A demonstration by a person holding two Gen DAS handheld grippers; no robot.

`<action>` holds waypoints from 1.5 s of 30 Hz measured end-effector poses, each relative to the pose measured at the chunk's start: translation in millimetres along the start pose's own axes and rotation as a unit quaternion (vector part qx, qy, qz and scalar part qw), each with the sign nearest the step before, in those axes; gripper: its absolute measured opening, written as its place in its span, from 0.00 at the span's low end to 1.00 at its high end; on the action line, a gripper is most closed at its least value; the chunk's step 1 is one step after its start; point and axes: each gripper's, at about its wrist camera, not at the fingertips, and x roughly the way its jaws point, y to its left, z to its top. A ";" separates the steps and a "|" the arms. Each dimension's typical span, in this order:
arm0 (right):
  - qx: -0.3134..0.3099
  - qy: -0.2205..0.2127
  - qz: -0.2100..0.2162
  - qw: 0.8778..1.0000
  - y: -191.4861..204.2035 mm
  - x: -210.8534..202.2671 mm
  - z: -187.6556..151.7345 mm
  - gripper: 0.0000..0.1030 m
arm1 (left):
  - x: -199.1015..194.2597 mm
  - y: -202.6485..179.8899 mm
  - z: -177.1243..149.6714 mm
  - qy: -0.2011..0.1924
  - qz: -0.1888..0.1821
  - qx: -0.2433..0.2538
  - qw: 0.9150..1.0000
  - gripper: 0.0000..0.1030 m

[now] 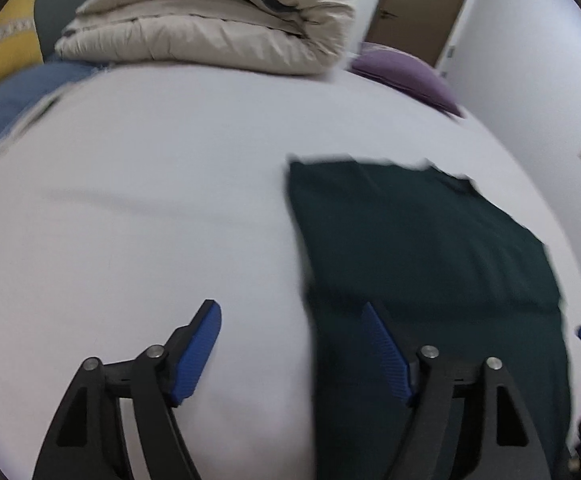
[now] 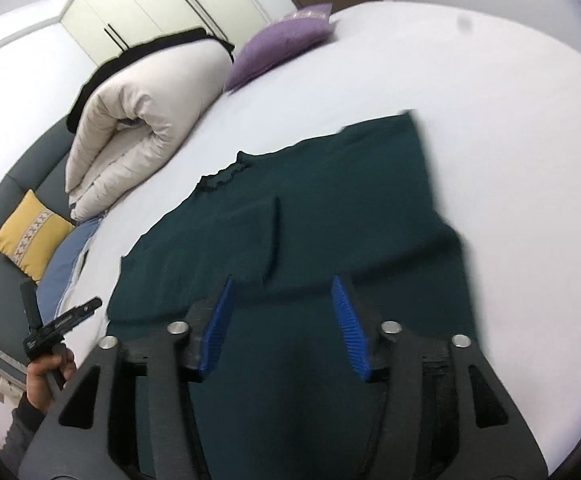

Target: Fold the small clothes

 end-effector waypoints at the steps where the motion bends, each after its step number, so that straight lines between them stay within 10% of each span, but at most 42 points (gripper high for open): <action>1: 0.001 -0.003 0.003 1.000 -5.2 -20.1 -9.7 0.55 | -12.1 1.2 -15.9 0.007 -0.018 -0.001 1.000 0.76; 15: 0.085 0.058 0.017 0.994 -94.6 -147.8 -144.7 0.65 | -84.5 26.2 -165.3 0.105 -0.131 -0.062 0.984 0.76; 28: 0.116 0.119 0.057 0.984 -106.6 -148.0 -169.0 0.65 | -84.9 31.8 -185.6 0.162 -0.204 -0.090 0.961 0.57; 40: 0.099 0.171 0.002 0.980 -114.2 -148.1 -164.0 0.64 | -83.8 23.3 -182.6 0.170 -0.191 -0.078 0.963 0.52; 45: 0.066 0.225 -0.019 0.972 -107.6 -129.0 -158.0 0.66 | -79.4 21.8 -187.0 0.186 -0.175 -0.067 0.965 0.11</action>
